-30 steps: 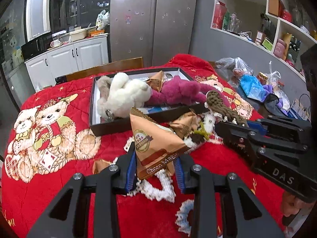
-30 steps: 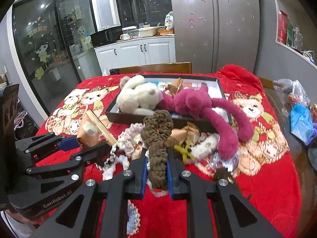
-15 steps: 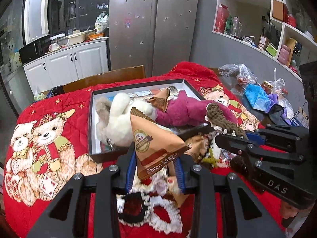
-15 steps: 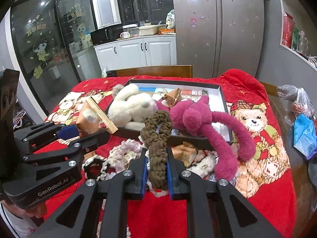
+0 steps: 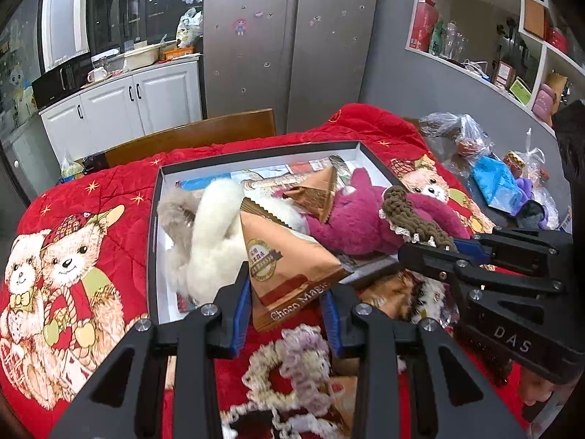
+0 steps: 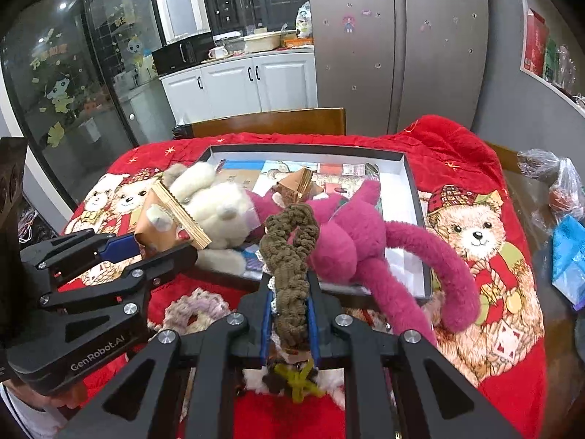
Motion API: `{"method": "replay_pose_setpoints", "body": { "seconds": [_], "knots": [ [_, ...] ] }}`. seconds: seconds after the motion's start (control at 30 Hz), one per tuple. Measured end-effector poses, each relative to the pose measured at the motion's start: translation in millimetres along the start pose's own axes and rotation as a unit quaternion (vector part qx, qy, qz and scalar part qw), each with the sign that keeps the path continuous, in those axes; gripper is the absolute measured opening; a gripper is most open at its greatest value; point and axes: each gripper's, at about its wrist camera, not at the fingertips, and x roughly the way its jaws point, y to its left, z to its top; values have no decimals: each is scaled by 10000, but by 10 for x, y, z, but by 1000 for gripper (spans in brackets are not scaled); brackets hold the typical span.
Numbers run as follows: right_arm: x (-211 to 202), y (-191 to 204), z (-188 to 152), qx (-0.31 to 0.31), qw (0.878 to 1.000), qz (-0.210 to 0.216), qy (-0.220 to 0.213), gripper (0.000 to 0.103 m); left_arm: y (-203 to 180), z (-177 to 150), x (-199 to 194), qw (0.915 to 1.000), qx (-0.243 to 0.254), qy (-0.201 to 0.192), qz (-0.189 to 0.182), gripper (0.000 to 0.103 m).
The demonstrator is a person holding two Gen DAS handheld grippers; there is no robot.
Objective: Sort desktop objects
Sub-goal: 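Lift and carry the crochet toy and packet toward the black box, then open both grippers to drop the crochet toy and packet into the box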
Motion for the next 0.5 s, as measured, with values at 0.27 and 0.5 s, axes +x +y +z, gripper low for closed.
{"method": "replay_pose_setpoints", "body": {
  "seconds": [0.27, 0.5],
  "knots": [
    [242, 21, 216, -156, 9998, -23, 75, 16, 69, 189, 207, 9999, 34, -15, 101, 35],
    [452, -5, 376, -164, 9998, 25, 124, 16, 130, 309, 332, 10000, -9, -50, 80, 35]
  ]
}}
